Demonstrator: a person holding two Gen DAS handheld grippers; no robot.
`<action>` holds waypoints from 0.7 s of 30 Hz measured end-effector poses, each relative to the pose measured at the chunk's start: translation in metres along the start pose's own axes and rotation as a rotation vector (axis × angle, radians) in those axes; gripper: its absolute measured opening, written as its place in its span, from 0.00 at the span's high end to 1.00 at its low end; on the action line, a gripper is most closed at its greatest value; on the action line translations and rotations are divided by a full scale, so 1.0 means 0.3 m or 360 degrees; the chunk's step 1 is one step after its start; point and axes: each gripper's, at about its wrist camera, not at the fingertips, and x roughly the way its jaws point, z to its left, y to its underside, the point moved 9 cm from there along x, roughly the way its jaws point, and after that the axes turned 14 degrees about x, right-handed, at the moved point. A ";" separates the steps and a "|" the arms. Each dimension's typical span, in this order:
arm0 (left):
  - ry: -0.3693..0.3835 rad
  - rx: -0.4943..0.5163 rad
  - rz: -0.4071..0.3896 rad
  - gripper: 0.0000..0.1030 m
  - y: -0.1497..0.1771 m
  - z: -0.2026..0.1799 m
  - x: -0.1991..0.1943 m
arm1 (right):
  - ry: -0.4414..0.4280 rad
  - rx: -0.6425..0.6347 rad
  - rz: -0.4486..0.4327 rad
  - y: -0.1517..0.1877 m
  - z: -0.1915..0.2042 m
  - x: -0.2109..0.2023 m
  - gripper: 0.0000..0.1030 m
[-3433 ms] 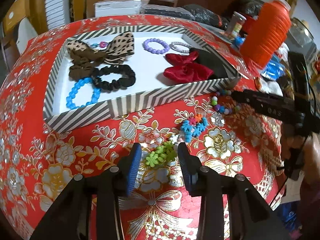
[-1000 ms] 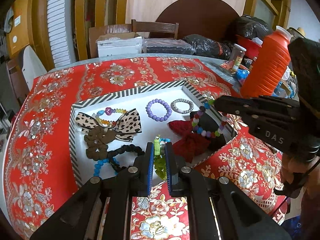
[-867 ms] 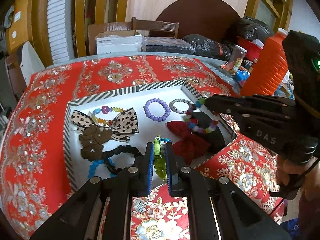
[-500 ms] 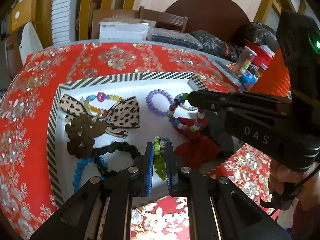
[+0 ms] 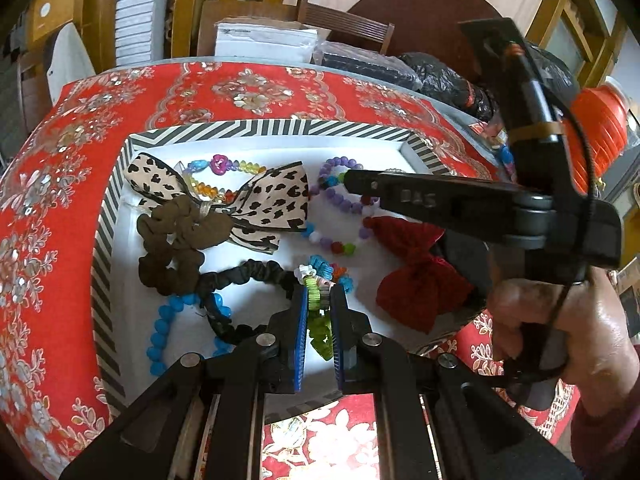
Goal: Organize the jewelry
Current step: 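Open the left tool releasing the green bracelet while the right tool releases the bead strand into the tray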
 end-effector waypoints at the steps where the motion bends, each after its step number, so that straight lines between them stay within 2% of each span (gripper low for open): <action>1: -0.0002 0.0000 0.0003 0.90 -0.002 0.002 0.004 | 0.0000 -0.0004 0.0001 0.001 0.001 0.006 0.91; 9: -0.0025 -0.0019 0.0028 0.90 0.000 0.011 0.030 | 0.0039 -0.0073 -0.0014 -0.010 0.025 0.053 0.91; 21: -0.0061 -0.0018 0.0038 0.90 -0.006 0.019 0.050 | 0.0075 -0.0021 -0.0010 -0.005 -0.037 0.058 0.91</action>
